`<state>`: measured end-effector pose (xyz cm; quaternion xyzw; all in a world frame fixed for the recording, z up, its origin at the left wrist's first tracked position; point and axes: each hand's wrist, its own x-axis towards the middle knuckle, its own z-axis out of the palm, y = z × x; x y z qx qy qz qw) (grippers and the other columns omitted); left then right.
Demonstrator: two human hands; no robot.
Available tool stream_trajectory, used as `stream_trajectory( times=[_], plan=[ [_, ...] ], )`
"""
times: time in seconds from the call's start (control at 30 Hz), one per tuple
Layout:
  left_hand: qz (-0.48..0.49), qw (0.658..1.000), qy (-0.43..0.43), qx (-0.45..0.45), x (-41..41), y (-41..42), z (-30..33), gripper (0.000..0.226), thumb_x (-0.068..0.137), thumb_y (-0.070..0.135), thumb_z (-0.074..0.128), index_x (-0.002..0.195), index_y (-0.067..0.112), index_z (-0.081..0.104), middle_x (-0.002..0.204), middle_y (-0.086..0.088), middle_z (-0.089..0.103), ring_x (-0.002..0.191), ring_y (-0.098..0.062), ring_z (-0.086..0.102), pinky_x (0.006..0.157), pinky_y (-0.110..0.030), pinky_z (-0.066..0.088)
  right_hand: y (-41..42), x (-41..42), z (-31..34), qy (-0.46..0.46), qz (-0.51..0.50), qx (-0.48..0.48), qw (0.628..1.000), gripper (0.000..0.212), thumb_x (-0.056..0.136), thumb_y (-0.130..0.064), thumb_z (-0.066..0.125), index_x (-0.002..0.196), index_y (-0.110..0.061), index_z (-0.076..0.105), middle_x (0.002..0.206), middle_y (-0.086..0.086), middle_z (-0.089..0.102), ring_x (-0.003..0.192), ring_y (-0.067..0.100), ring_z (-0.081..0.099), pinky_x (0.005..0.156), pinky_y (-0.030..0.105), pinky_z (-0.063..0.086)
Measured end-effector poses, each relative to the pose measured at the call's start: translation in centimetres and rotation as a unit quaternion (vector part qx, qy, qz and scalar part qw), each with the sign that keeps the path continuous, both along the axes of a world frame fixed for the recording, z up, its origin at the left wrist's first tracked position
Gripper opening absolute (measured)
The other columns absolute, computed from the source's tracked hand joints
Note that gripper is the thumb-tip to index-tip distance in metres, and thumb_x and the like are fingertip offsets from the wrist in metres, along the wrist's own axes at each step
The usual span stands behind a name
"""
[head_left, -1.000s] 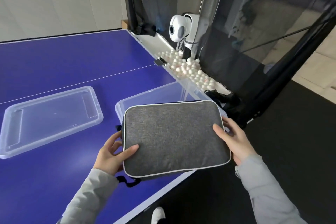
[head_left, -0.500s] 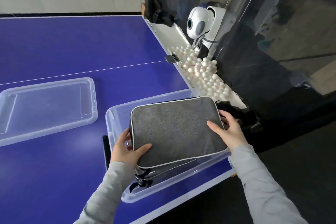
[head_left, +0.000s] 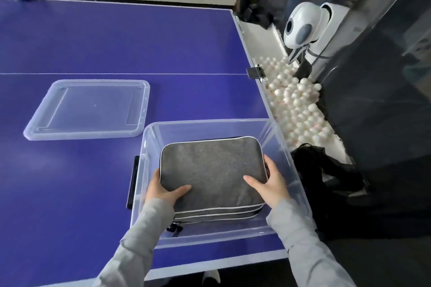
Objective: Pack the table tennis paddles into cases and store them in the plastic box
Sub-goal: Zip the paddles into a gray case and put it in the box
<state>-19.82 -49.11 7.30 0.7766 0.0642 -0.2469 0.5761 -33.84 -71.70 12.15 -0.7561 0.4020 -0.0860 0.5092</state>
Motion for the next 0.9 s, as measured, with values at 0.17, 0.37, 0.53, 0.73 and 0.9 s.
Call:
stream_trajectory(
  times=[0.17,0.37,0.53,0.73,0.9],
  plan=[
    [0.004,0.999,0.018,0.039,-0.3,0.2,-1.4,0.080,0.046,0.019,0.094,0.113,0.030,0.052,0.098,0.005,0.066,0.093,-0.024,0.064,0.085,-0.040,0.054,0.4,-0.5,-0.6,0.006,0.022,-0.012,1.000,0.084,0.072,-0.020,0.081,0.143,-0.019,0.037,0.137,0.003,0.049,0.128,0.019,0.045,0.110,0.040,0.036],
    [-0.015,0.998,0.012,0.060,-0.4,0.0,-1.3,0.091,0.049,0.017,0.093,0.127,0.025,0.046,0.105,0.004,0.062,0.096,-0.022,0.060,0.086,-0.034,0.050,0.3,-0.9,-0.9,0.002,0.025,-0.026,0.999,0.084,0.073,-0.018,0.079,0.144,-0.020,0.035,0.135,0.003,0.046,0.127,0.017,0.044,0.105,0.024,0.031],
    [-0.032,0.997,0.005,0.077,-0.5,-0.1,-0.7,0.080,0.053,0.018,0.091,0.120,0.025,0.048,0.111,-0.003,0.063,0.103,-0.025,0.060,0.093,-0.039,0.049,0.3,-0.7,-1.0,0.009,0.033,-0.034,0.999,0.083,0.075,-0.018,0.078,0.145,-0.020,0.034,0.135,0.003,0.043,0.128,0.018,0.042,0.106,0.024,0.029],
    [-0.024,0.998,0.017,0.054,-0.9,-0.1,-0.2,0.081,0.053,0.016,0.091,0.122,0.024,0.050,0.108,-0.003,0.065,0.099,-0.024,0.062,0.088,-0.040,0.052,0.3,-0.9,-1.0,0.003,0.037,-0.043,0.998,0.082,0.074,-0.019,0.079,0.143,-0.021,0.035,0.131,0.004,0.045,0.126,0.020,0.046,0.109,0.035,0.035],
    [-0.034,0.995,0.003,0.091,-1.1,-0.3,0.6,0.089,0.053,0.019,0.091,0.129,0.021,0.046,0.113,-0.003,0.063,0.104,-0.023,0.060,0.093,-0.038,0.050,0.3,-1.0,-1.0,0.008,0.036,-0.057,0.998,0.082,0.072,-0.018,0.079,0.143,-0.017,0.037,0.131,0.008,0.046,0.125,0.024,0.046,0.107,0.033,0.035]
  ],
)
